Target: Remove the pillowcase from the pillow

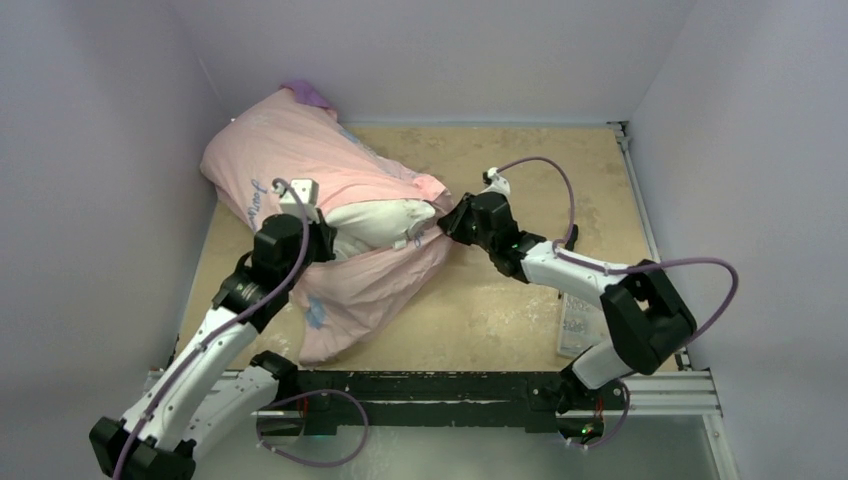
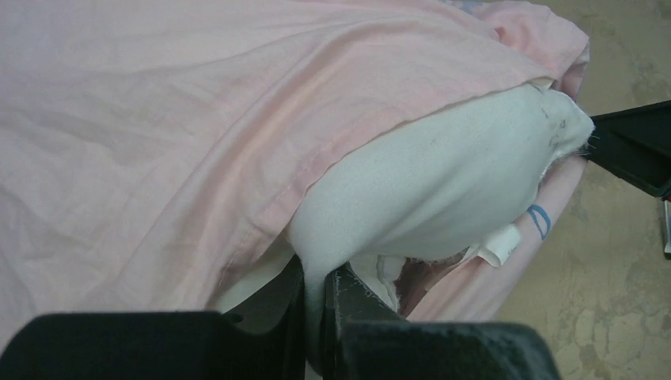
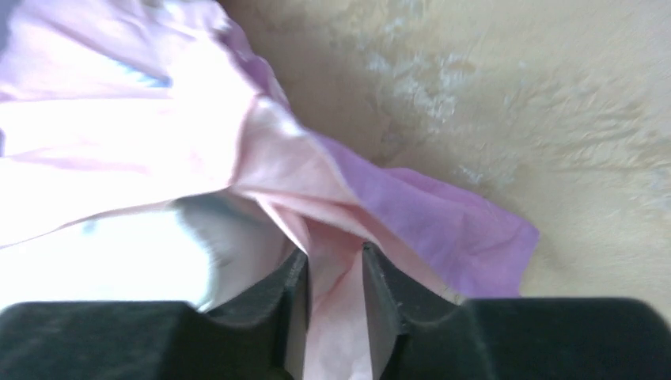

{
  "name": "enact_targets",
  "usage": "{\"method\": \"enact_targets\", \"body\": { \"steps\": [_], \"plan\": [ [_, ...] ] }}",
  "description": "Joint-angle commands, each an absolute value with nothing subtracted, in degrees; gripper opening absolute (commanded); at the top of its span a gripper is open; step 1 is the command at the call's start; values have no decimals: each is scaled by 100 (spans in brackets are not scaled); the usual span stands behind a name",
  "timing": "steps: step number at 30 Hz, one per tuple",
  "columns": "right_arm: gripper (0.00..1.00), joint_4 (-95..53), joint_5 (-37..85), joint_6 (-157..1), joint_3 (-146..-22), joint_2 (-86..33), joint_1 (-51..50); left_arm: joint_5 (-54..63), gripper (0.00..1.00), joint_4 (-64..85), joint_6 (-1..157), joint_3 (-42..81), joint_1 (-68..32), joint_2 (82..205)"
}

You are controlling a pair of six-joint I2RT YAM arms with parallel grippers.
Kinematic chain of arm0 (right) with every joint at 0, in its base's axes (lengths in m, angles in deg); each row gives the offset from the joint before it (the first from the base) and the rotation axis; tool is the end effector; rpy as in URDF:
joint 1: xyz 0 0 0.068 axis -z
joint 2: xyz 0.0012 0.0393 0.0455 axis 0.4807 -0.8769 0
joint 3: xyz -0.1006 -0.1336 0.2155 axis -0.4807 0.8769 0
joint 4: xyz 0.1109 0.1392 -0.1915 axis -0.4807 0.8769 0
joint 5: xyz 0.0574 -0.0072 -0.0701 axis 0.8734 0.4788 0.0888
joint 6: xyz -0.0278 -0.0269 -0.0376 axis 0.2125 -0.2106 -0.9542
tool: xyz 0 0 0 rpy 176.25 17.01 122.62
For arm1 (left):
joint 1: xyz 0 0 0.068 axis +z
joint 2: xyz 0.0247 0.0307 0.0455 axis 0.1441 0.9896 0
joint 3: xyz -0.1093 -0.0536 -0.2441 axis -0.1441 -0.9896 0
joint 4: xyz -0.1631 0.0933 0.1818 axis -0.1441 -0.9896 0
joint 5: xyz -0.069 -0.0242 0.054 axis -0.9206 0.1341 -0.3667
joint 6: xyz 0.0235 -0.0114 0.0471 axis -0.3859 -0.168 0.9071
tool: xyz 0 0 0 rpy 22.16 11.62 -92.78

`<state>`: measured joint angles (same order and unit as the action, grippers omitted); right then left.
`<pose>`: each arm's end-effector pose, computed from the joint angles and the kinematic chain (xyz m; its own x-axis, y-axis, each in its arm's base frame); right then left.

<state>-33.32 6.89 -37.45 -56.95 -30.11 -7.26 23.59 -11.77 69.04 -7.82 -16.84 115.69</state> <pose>0.2691 0.1879 0.2339 -0.5636 0.4865 -0.6676 -0.0587 0.7825 0.6198 0.1762 -0.0752 0.3114 -0.4329 -0.1713 -0.8850 0.1202 0.9620 -0.2450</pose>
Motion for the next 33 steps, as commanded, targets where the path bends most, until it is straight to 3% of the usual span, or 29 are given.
{"method": "enact_targets", "body": {
  "steps": [1,8,14,21,24,33],
  "plan": [
    [39,-2916,-106,-4248,-5722,-2244,-595,1977,0,-443,6910,144,-1553,12417],
    [59,-2975,-205,-4701,-5707,-1237,-1140,1456,0,-505,6826,1139,-1553,13893],
    [81,-3847,426,-5505,-5581,-1024,-1983,1178,0,-522,6957,1067,-1544,14133],
    [84,-5105,944,-6634,-5279,-1106,-2502,1441,0,-596,7331,765,-1544,13809],
    [98,-5617,1302,-7300,-5084,-985,-2540,1675,0,-634,7374,672,-1549,13683],
    [99,-6190,2168,-9125,-5339,-1903,-2541,1739,0,-645,7415,583,-1544,13542]
  ]
}}
